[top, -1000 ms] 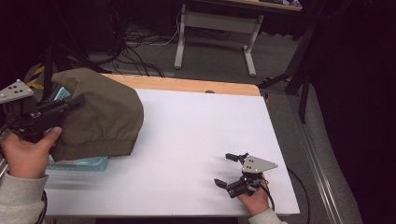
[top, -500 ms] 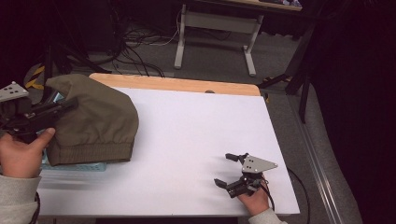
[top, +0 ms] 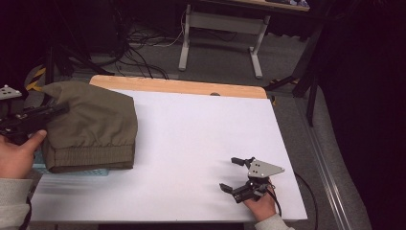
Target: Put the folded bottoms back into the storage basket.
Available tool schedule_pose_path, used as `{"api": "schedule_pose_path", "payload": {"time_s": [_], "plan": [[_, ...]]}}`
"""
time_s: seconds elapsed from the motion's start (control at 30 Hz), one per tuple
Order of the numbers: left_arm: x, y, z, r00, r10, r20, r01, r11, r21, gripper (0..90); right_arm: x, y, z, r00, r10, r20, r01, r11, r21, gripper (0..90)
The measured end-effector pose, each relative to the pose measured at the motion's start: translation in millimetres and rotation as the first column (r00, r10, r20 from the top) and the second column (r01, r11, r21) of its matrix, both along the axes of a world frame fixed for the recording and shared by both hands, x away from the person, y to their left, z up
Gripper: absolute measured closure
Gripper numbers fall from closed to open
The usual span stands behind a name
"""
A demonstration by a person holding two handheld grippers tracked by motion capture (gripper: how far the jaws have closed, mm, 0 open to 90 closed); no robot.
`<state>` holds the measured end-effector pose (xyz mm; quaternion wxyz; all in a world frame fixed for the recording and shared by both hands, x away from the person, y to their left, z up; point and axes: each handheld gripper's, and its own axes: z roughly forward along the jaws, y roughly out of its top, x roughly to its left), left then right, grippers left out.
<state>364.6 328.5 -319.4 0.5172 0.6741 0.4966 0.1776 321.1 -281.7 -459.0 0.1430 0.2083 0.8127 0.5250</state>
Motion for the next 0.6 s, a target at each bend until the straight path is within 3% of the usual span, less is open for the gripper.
{"api": "schedule_pose_path", "payload": {"time_s": [0.2,0.6], "plan": [[7.4,12.0,-9.9,0.9986,0.028,-0.045,-0.028,0.9995,0.015,82.0,0.1,0.0,-0.1,1.0000,-0.001,-0.002,0.001,1.000,-0.001,0.9],[16.8,28.3,-21.2,0.9937,0.054,-0.098,-0.050,0.9979,0.042,81.9,0.2,-0.1,0.0,1.0000,-0.003,-0.001,0.003,1.000,-0.001,0.9]]}}
